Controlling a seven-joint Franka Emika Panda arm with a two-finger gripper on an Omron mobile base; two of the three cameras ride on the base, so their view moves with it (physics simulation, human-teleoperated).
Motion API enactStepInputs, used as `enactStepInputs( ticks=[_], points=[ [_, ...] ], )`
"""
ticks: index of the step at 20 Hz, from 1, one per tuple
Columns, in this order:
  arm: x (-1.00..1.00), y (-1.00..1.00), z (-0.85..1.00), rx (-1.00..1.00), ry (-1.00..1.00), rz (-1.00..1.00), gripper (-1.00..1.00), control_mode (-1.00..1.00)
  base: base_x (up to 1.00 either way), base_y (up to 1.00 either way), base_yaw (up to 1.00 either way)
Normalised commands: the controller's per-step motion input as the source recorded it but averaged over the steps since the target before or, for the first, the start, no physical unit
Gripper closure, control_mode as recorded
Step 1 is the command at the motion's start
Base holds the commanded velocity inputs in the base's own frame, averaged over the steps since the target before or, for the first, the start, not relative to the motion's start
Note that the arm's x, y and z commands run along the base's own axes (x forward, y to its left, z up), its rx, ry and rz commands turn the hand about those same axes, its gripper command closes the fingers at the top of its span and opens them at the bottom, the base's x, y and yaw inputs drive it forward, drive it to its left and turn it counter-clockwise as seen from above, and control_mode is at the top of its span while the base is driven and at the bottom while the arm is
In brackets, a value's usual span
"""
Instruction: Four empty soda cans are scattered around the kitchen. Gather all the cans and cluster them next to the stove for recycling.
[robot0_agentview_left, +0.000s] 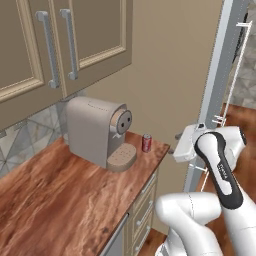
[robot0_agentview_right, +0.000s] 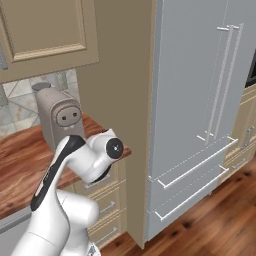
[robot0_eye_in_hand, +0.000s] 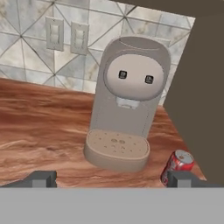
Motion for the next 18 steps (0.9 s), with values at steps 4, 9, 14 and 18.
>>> enactStepInputs(
  ticks=[4,9,14,18],
  points=[
    [0.19,0.00,-0.11,0.00,0.00,0.00,-1.00,-1.00,0.00,0.00,0.00],
    [0.18,0.00,-0.10,0.00,0.00,0.00,-1.00,-1.00,0.00,0.00,0.00],
    [0.19,0.00,-0.11,0.00,0.00,0.00,-1.00,-1.00,0.00,0.00,0.00],
    [0.20,0.00,-0.11,0.00,0.00,0.00,-1.00,-1.00,0.00,0.00,0.00]
  ],
)
